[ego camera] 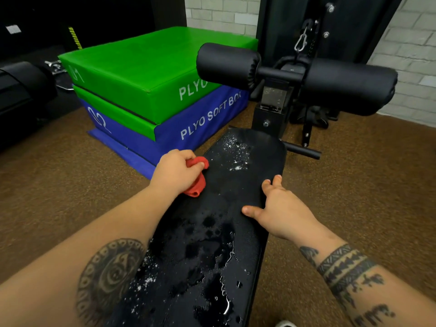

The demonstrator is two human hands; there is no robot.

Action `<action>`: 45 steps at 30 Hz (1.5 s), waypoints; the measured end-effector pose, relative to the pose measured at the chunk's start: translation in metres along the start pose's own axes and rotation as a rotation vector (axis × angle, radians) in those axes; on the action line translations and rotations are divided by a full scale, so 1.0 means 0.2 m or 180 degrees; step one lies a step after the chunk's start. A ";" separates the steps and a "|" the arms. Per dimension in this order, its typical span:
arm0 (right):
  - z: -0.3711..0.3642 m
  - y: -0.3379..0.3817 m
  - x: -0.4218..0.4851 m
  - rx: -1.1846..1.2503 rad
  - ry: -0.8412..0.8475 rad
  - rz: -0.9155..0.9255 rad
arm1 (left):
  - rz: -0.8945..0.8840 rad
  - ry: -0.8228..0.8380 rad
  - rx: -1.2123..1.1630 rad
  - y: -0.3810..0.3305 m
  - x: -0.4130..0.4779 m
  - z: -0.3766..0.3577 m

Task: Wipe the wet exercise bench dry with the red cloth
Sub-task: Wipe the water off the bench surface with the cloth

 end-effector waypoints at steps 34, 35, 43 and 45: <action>0.13 -0.12 -0.17 0.3609 -0.0025 0.0176 | 0.1337 0.1253 -0.2370 -0.92 -0.51 -0.05; 0.13 -0.12 -0.17 0.3997 0.0001 0.0176 | 0.1465 0.1654 -0.2838 -0.95 -0.52 -0.04; 0.19 -0.22 -0.08 0.2201 -0.1251 0.0114 | 0.0506 0.0493 -0.0459 -0.52 -0.31 0.28; 0.17 -0.17 -0.06 0.1278 -0.1354 0.0315 | 0.0622 0.0472 0.0447 -0.29 -0.27 0.30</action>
Point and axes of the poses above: each hand's wrist, its own x-axis towards the middle knuckle, its own z-axis out of the back of the hand, y = z × x, the point moved 3 cm from there along x, towards the middle knuckle, and after that the axes turned 1 degree about -x, right-handed, at the moved point
